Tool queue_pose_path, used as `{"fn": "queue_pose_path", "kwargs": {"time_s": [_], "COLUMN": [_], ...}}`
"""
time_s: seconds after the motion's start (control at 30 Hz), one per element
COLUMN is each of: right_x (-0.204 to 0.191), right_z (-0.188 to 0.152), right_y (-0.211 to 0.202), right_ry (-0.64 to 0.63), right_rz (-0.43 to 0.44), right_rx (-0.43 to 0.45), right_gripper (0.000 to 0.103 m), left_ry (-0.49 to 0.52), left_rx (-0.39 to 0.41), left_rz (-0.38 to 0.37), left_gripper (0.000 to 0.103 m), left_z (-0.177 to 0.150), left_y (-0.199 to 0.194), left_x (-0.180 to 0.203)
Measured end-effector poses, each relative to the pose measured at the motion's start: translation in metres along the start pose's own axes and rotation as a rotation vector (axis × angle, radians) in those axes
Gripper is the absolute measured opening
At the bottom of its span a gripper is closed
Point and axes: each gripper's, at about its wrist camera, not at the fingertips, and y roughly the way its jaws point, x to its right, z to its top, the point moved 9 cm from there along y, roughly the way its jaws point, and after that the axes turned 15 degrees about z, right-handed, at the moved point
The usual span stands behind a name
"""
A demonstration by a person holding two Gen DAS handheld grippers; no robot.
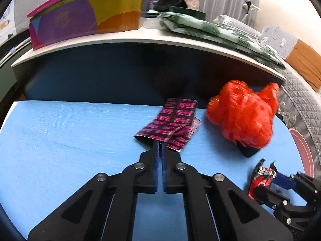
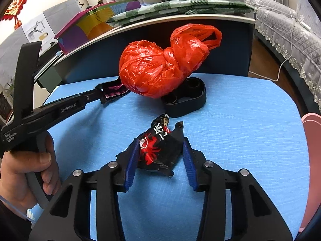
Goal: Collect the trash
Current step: 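Grasp the pink checkered cloth with the left tool while the right tool grasps the black-red wrapper, then carry the checkered cloth with the left tool while the right tool carries the wrapper over the pink bin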
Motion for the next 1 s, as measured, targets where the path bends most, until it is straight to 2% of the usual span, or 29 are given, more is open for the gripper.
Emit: {"fn": "queue_pose_path", "kwargs": {"time_s": [0.2, 0.27, 0.33, 0.63, 0.8, 0.87, 1.0], "right_x": [0.001, 0.001, 0.002, 0.019, 0.021, 0.022, 0.021], "right_z": [0.000, -0.001, -0.003, -0.005, -0.006, -0.005, -0.004], "right_y": [-0.016, -0.020, -0.022, -0.025, -0.022, -0.022, -0.024], "right_ry": [0.001, 0.002, -0.005, 0.007, 0.004, 0.006, 0.002], "right_rz": [-0.016, -0.022, -0.029, -0.049, -0.046, -0.045, -0.047], "right_rx": [0.025, 0.027, 0.026, 0.028, 0.020, 0.019, 0.024], "right_gripper": [0.042, 0.042, 0.042, 0.042, 0.042, 0.042, 0.042], "left_ry": [0.035, 0.023, 0.020, 0.026, 0.024, 0.011, 0.014], "left_rx": [0.035, 0.043, 0.051, 0.056, 0.031, 0.028, 0.027], "left_rz": [0.042, 0.051, 0.071, 0.077, 0.074, 0.064, 0.056], "left_gripper": [0.006, 0.028, 0.032, 0.032, 0.032, 0.021, 0.014], "left_z": [-0.002, -0.001, -0.001, 0.010, 0.008, 0.007, 0.007], "left_y": [-0.017, -0.020, -0.019, -0.010, -0.001, -0.001, -0.004], "left_x": [0.003, -0.001, -0.005, -0.004, -0.004, -0.006, -0.001]}}
